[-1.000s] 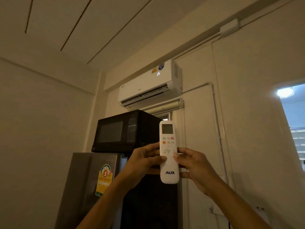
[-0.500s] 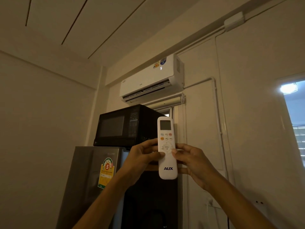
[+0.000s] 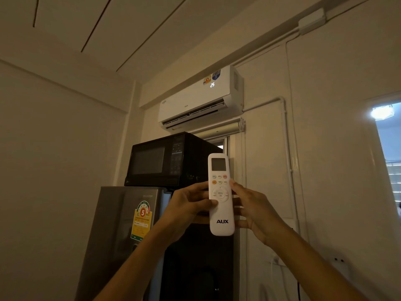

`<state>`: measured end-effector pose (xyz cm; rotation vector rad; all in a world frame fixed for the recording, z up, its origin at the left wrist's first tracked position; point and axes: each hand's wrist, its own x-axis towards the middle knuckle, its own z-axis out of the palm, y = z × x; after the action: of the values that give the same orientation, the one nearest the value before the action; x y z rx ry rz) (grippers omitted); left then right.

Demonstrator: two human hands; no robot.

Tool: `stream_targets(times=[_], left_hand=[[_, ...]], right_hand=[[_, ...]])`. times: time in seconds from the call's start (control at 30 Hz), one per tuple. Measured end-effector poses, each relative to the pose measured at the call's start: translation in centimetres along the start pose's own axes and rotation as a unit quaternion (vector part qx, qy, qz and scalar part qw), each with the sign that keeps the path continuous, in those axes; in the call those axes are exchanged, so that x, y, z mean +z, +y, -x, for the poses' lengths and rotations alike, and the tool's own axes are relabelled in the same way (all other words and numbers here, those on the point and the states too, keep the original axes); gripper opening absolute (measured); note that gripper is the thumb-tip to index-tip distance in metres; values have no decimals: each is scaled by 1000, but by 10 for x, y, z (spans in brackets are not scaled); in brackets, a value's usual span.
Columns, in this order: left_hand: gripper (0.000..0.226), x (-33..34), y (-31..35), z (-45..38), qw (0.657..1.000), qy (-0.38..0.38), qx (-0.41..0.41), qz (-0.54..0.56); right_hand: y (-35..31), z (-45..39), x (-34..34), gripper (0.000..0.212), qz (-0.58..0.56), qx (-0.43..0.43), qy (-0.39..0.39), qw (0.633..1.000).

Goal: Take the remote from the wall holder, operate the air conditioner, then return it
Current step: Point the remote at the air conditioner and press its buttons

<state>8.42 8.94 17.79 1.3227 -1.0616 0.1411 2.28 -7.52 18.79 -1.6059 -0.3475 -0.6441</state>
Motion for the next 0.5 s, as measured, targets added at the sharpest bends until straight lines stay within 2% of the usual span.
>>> stream_targets(times=[0.2,0.5], left_hand=[[40,2,1,0,1000,-1,3,-8],[42,1,5,1,1000,-7,8,-7]], right_hand=[[-3,1,4,10,10,-1,30,999],[-8,3,5,20,17,6,41,999]])
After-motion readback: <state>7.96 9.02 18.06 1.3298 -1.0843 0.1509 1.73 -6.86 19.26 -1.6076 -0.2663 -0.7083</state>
